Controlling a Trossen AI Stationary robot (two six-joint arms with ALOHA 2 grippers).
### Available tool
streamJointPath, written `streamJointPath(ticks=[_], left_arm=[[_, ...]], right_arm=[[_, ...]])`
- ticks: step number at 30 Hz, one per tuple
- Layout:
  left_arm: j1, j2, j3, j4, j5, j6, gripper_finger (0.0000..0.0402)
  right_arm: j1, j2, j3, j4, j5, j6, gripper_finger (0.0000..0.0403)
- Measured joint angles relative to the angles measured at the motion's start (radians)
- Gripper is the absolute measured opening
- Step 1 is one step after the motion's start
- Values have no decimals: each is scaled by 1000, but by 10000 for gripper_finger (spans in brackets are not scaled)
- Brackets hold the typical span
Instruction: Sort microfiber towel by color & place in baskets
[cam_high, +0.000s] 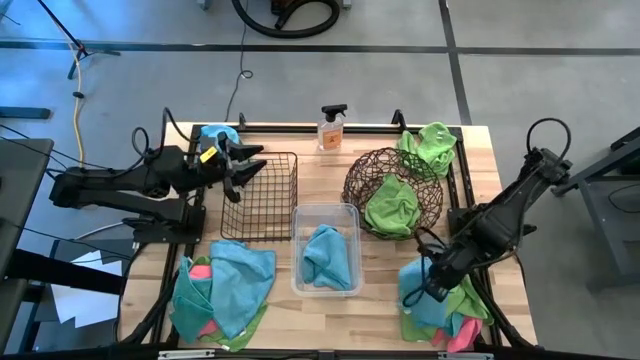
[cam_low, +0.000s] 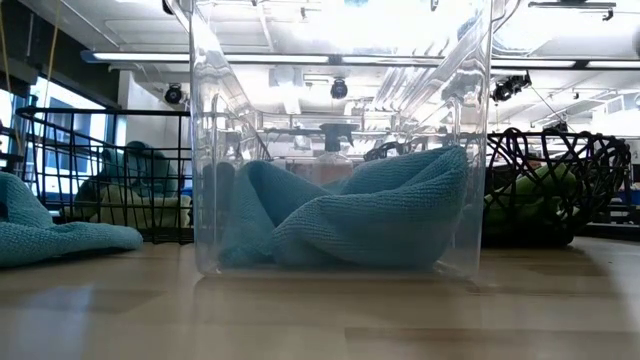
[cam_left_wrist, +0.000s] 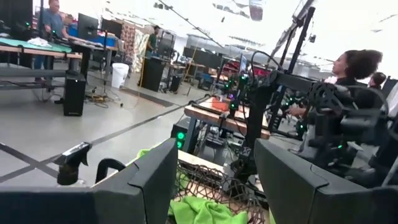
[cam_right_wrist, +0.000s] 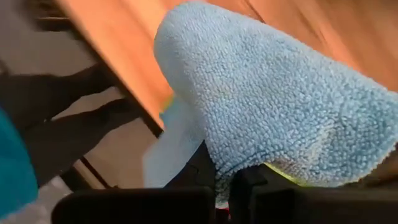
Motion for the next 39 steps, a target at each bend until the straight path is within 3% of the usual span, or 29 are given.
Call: streamJointPath(ticks=[5,10,17,25,31,39], left_arm=[[0,-3,0,-1,-1,0,200],[0,7,0,-2,0,0,200],[0,8,0,-1,3,-2,200],[0,8,0,-4,2,-27,200],[0,8,0,-5,-7,-27,200],[0,8,0,-5,-57,-17,200]], right_arm=[[-10,0,74,30,130,-262,2],[-92,-4,79,76,242,-509,1],[-249,-48,79,90,274,-770,1],[-343,-262,-4,169,360,-862,1],[-414,-445,-167,379,381,-928,0],[-519,-516,-297,609,344,-1053,0]])
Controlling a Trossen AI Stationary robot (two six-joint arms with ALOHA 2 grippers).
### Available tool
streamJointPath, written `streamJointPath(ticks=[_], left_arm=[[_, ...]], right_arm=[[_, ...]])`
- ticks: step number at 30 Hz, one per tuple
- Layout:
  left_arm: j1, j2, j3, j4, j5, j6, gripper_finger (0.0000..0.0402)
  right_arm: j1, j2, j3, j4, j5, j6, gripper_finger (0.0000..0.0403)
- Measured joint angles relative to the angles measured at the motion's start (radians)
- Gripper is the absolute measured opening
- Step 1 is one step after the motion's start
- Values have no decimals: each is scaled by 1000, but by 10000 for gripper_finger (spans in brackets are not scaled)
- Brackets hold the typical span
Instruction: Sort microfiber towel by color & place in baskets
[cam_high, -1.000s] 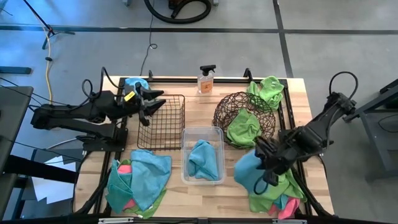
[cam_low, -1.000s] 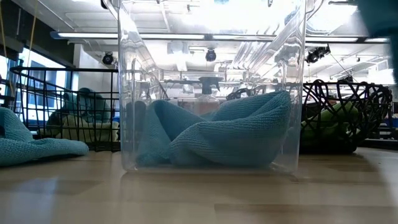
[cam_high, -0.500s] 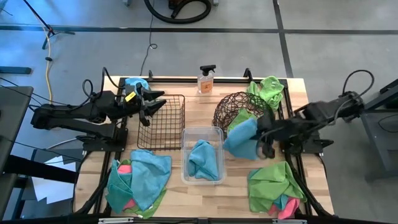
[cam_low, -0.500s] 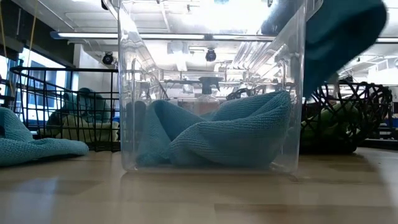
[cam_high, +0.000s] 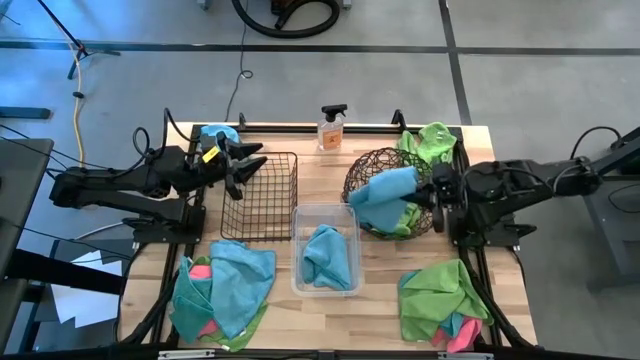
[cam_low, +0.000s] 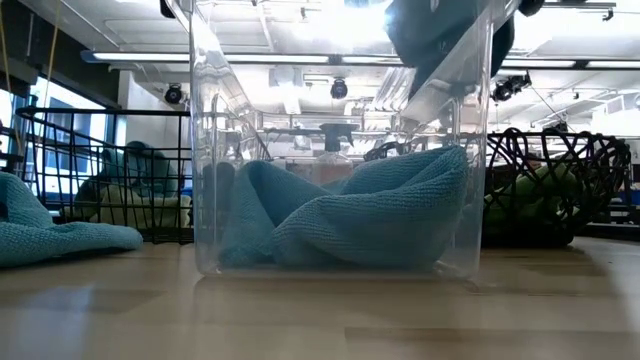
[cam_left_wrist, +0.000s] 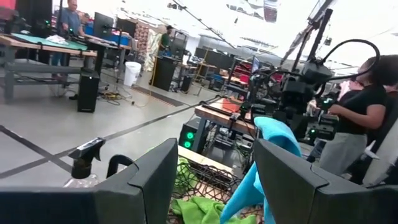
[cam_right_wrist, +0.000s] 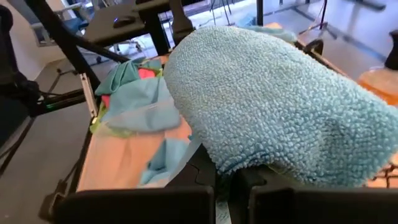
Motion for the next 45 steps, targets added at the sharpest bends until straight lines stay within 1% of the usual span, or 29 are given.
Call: streamJointPath(ticks=[5,8,10,14,18,22,25,34,40,45], left_arm=[[0,0,0,0,0,16,200],[0,0,0,0,-10,17,200],[0,0,0,0,-16,17,200],[0,0,0,0,-16,18,200],[0,0,0,-2,-16,19,200],[0,0,0,-5,11,75,200],[0,0,0,-5,26,95,200],[0,0,0,-4,27,156,200],[0,0,0,-3,27,163,200],[0,0,0,2,27,229,200]], right_arm=[[-66,16,-14,116,-53,-138,0],[-106,31,-14,175,-62,-212,0],[-131,44,-14,184,-61,-255,0],[-181,67,-14,175,-77,-239,0],[-218,81,-14,185,-144,-255,0],[-255,90,-14,242,-203,-280,0],[-278,94,-14,269,-219,-283,0],[-293,94,-14,304,-227,-280,0],[-293,102,-14,385,-227,-309,0],[-293,119,-14,410,-228,-323,0]])
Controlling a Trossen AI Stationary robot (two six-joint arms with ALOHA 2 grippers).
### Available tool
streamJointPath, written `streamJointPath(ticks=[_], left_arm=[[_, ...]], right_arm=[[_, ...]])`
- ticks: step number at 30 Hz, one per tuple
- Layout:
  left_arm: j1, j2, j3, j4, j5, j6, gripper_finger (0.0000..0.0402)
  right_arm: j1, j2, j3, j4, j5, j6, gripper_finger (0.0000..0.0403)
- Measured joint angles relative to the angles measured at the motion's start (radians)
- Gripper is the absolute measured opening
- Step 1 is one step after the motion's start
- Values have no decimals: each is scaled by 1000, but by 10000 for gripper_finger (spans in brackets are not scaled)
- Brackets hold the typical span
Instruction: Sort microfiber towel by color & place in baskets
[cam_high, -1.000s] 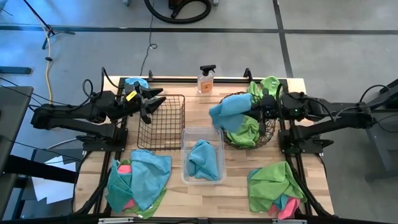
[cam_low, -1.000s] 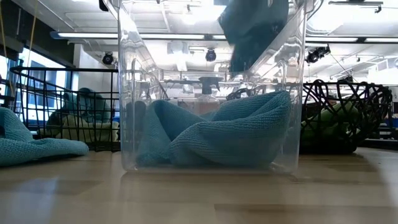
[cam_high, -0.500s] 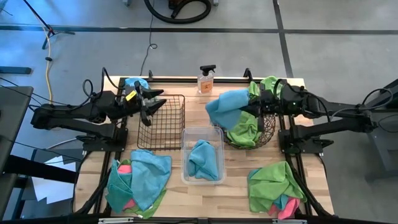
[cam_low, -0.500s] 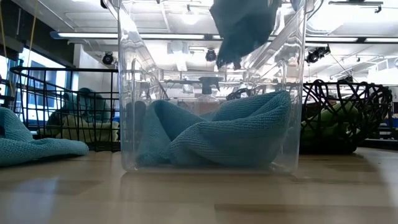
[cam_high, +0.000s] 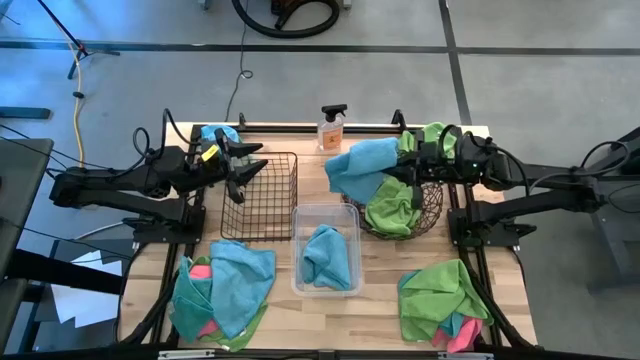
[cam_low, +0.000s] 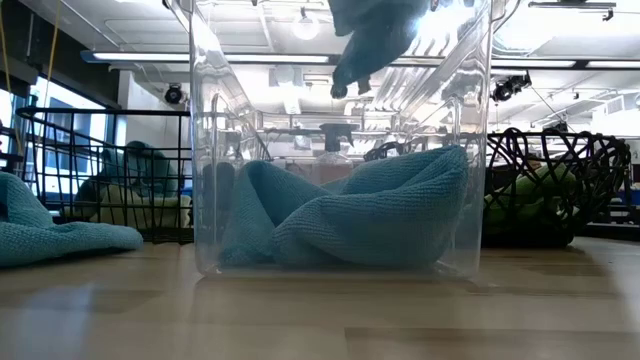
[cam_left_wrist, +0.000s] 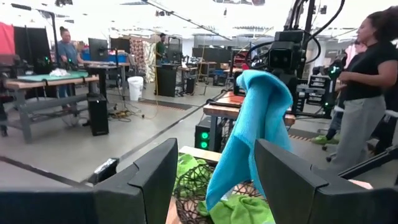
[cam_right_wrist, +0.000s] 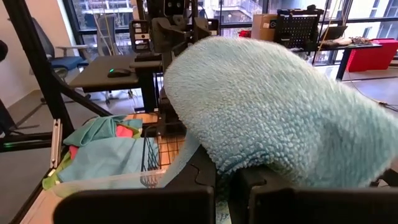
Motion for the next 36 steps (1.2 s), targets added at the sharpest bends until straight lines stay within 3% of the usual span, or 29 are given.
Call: streamJointPath(ticks=[9,19,24,28,36], left_arm=[[0,0,0,-1,-13,38,200],[-4,0,0,-1,-8,40,200],[-4,0,0,-1,-8,50,200],[-4,0,0,-1,-8,50,200],[-4,0,0,-1,-17,50,200]], right_arm=[[0,50,0,67,-30,-1,0],[1,130,0,216,-222,63,0],[45,191,16,318,-230,148,0],[126,278,112,187,-244,93,0],[201,475,356,-288,-211,25,0]])
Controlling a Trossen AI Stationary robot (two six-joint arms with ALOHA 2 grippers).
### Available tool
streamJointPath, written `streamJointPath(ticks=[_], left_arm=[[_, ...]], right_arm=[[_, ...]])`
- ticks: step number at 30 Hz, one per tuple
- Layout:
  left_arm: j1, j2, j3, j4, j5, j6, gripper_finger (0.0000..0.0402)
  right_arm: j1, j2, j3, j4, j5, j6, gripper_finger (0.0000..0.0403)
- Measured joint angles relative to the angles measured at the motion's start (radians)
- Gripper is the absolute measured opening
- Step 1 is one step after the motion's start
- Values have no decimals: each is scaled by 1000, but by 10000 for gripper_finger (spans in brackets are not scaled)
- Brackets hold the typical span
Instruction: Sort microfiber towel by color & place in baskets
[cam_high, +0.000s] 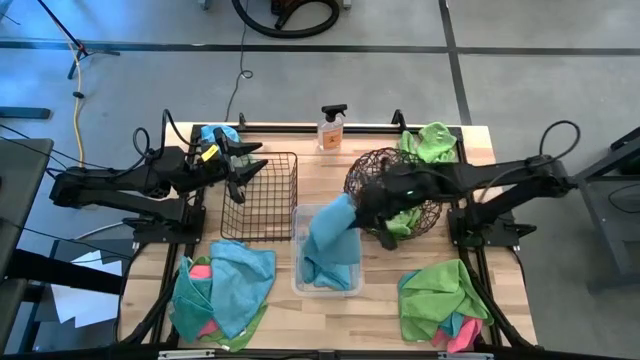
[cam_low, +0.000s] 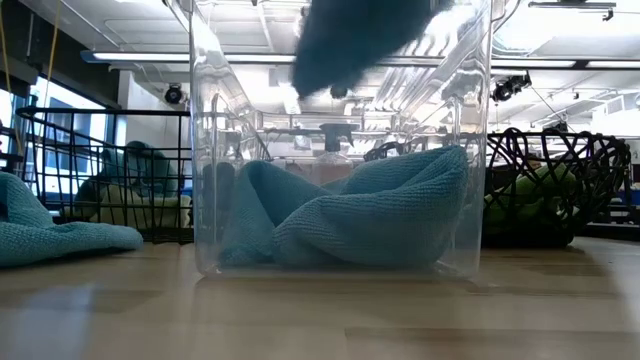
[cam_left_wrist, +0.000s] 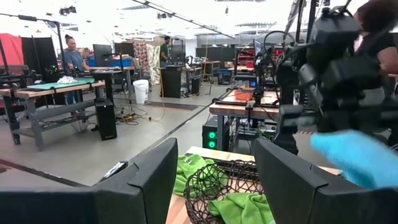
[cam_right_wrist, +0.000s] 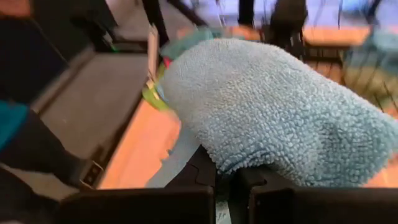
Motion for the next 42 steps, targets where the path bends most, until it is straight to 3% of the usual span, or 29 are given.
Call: streamJointPath(ticks=[8,15,26,30,35,42], left_arm=[[0,0,0,0,-2,0,200],[0,0,0,-1,-2,0,200],[0,0,0,-1,-3,2,200],[0,0,0,-1,-3,27,200],[0,0,0,-1,-3,34,200],[0,0,0,-1,-3,34,200]], right_arm=[[5,216,153,-163,-11,-45,0],[29,371,189,-292,-35,-145,0],[30,462,189,-290,-20,-91,28],[20,462,189,-294,-60,-72,71],[16,462,199,-334,-89,-50,160],[9,461,371,-581,35,-132,268]])
